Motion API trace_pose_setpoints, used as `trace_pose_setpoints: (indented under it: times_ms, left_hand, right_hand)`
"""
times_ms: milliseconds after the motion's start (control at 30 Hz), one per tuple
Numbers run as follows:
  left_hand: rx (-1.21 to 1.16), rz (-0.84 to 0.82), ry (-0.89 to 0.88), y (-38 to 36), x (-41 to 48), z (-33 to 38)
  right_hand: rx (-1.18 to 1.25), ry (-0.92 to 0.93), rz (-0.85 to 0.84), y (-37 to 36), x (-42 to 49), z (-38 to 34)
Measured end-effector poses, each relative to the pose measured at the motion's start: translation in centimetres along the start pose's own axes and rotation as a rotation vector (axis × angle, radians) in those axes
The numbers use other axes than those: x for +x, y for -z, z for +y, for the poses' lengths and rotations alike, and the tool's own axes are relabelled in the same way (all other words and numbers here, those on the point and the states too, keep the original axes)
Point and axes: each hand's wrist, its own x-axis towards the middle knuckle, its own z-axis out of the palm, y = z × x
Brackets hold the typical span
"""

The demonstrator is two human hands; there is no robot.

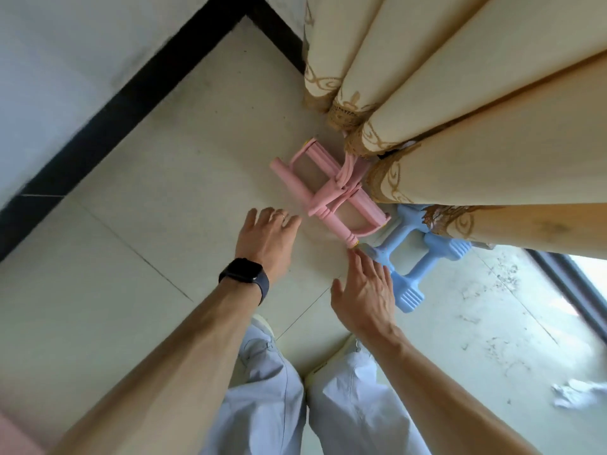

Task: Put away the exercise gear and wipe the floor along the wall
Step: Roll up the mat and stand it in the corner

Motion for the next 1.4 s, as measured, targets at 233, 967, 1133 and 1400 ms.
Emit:
trace_pose_setpoints:
  times_ms: [233,967,1133,1400]
  left_hand:
    - [-0.09,-0.054,0.095,13.6,-17.2,1.1]
    - [-0.302,0.684,0.691,42.8,-61.4,2.7]
    - [-0.358,0.812,0.984,39.3,-72.0,6.4]
    - [-0.479,0.858,1.444,28.2,-88.5,15.5]
  right_hand:
    - [0.032,0.162,-0.044,15.6,-14.6,-4.4]
    - [0.013,1.094,0.328,50.0,-42.0,-23.1]
    - [0.011,1.447,0.313,49.2,-49.2,-27.2]
    - [-0.045,1.838,0.104,41.3,-64.0,-29.2]
